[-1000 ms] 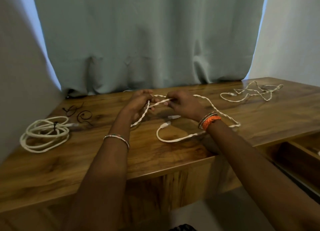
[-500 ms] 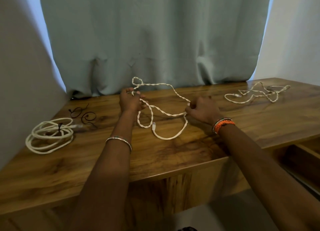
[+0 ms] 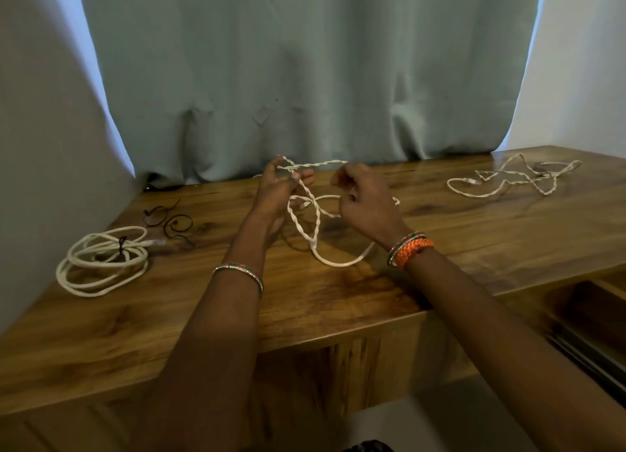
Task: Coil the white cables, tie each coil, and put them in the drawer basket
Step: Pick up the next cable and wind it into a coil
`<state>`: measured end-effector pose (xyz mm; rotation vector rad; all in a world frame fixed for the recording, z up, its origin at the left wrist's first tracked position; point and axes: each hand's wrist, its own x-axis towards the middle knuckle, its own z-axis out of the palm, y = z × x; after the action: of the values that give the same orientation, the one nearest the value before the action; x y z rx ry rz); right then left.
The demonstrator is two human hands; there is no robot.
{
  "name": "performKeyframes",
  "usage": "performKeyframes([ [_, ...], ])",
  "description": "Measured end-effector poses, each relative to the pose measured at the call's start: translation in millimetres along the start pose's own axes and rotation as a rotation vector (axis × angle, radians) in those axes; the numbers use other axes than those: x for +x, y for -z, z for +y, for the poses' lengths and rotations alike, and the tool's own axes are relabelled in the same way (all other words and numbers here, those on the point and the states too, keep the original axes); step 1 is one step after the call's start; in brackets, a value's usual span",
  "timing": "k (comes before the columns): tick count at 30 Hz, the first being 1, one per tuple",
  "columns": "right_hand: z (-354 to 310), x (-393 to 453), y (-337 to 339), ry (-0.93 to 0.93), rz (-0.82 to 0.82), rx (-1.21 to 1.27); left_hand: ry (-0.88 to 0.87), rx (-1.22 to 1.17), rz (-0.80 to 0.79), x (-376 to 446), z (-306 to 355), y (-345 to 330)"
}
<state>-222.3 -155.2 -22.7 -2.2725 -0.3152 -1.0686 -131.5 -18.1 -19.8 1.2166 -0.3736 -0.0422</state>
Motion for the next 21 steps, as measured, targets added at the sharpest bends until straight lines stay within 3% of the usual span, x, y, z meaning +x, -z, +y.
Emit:
performKeyframes([
  [2,-11,-5,1,0.146,-0.010,-0.007,0.021,-0.076,0.010,-1,-1,-4],
  [6,-16,-17,-4,0.371,-0.352,-0.398,0.092,-0.268,0.075,4,0,-4],
  [8,-9,-14,-9,0.408,-0.338,-0.418,0.114,-0.238,0.074,8,-1,3],
  [12,1,8,-3,0.161,-0.161,-0.145,0.111,0.154,0.202,1,2,5],
  [14,6,21,3,-0.013,-0.034,0.000,0.042,0.395,0.178,-8,3,3],
  [15,10,26,4,-0.075,0.018,0.005,0.030,0.487,0.066,-11,1,4],
  [19,37,29,1,-0.312,0.033,-0.173,0.119,0.956,-0.756,-22,-5,-1],
  [21,44,24,2,-0.422,-0.036,-0.242,0.108,1.078,-0.822,-22,-6,-2],
])
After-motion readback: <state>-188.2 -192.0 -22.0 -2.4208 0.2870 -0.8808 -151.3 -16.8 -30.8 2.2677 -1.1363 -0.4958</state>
